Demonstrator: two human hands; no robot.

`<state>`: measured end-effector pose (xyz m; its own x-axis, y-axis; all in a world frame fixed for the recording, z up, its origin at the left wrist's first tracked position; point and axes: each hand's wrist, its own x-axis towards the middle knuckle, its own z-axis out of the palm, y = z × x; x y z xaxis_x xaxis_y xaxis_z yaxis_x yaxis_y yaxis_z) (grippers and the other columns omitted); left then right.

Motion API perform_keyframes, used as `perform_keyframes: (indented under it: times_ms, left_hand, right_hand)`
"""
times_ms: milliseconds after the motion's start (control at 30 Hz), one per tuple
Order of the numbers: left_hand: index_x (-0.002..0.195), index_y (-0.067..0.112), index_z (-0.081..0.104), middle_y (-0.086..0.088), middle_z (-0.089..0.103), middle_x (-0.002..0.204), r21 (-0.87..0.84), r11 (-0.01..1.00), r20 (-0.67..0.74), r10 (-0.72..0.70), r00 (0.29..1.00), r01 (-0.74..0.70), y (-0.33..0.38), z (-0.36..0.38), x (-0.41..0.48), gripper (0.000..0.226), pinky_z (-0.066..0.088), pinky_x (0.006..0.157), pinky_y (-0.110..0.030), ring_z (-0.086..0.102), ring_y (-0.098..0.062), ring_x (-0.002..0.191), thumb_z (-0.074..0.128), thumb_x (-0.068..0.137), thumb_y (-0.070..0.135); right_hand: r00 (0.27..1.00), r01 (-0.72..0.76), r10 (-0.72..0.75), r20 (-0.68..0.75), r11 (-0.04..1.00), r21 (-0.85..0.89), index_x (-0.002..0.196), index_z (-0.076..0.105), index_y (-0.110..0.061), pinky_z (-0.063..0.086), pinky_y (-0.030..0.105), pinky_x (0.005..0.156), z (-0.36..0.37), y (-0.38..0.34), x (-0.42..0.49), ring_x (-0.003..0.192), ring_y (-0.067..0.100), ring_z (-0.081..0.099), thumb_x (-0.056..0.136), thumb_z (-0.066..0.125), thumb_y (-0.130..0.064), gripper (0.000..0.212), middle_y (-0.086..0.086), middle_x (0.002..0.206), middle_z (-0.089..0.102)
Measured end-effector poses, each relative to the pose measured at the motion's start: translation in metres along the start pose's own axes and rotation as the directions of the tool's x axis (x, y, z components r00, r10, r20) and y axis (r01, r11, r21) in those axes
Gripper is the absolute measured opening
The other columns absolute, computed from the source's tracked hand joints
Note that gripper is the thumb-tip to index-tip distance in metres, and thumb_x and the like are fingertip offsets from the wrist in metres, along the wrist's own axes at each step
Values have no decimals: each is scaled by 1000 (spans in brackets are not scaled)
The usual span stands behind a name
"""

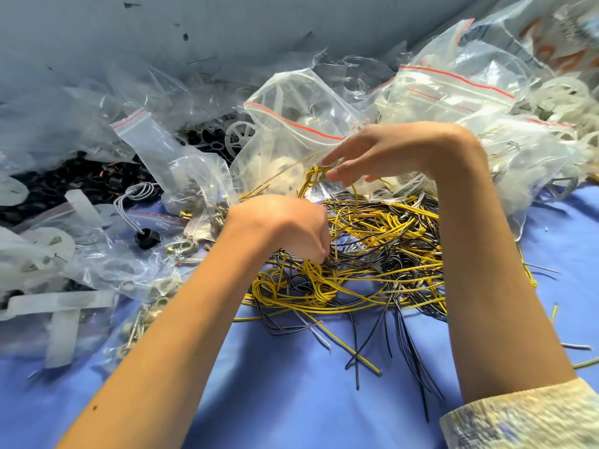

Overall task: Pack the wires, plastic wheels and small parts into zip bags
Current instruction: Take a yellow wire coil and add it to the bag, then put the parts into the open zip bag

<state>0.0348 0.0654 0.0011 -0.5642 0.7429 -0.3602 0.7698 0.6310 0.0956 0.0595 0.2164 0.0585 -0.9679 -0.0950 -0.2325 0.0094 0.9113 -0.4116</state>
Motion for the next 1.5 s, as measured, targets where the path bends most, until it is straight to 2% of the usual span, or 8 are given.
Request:
perform_keyframes:
  times_ms: [267,500,733,867,1000,1100,1333,1500]
  left_hand:
    - [96,27,64,11,51,78,4,1000,2,30,1000,-30,0,-3,2,9,39,65,-25,52,-17,85,58,89,28]
    - [90,27,49,2,50,95,-121,986,-242,79,967,-111,-8,-22,-11,10,39,75,-28,48,-16,88,48,98,22]
    - [99,17,58,0,51,78,-194,960,-473,89,877,-202,-21,-41,-34,14,37,66,-32,43,-7,62,45,97,12]
    - [80,25,47,10,50,68,-250,947,-713,-41,700,-200,-30,-50,-43,20,35,52,-13,46,0,60,44,98,15]
    - [90,19,56,11,55,70,-302,894,-838,-84,539,-330,-31,-52,-47,12,51,64,-31,60,-10,63,50,96,11]
    - [93,9,59,9,55,71,-295,879,-874,-90,477,-375,-26,-51,-45,11,53,64,-37,65,-25,70,49,93,10]
    - [88,18,50,6,55,75,-351,788,-933,-248,261,-505,-24,-55,-46,11,53,60,-27,61,-6,59,41,91,11]
    - [80,26,49,8,58,83,-447,748,-894,-387,226,-490,-28,-57,-49,16,53,63,-18,65,-2,65,44,89,14]
  right_hand:
    - [1000,8,-8,-5,1000,-3,121,63,-29,48,35,97,-2,3,1,107,11,63,89,58,-44,35,1,115,68]
    - [996,-6,-6,-91,991,-130,115,67,-37,40,27,80,-9,-4,-7,104,10,60,88,54,-53,34,-9,114,68]
    - [975,70,-91,-202,992,-109,75,68,-22,30,16,44,-13,-12,-15,42,-3,41,83,49,-63,47,-21,46,47]
    - [977,185,-162,-137,967,173,102,73,-21,45,1,71,-11,-22,-23,86,-7,66,91,47,-53,43,-18,93,72]
    - [960,276,-253,-120,927,252,114,64,-5,46,38,102,-3,-33,-19,98,8,68,95,47,-38,42,0,107,72]
    - [945,325,-287,-160,883,339,110,61,-4,46,41,101,3,-36,-13,95,14,70,102,37,-31,38,2,105,72]
    - [887,461,-394,-239,748,478,105,55,-15,52,35,85,1,-34,-13,80,19,70,104,31,-27,27,6,86,71]
    - [855,514,-387,-345,719,467,100,60,-9,57,32,67,1,-36,-10,60,13,37,104,36,-19,26,-1,64,40]
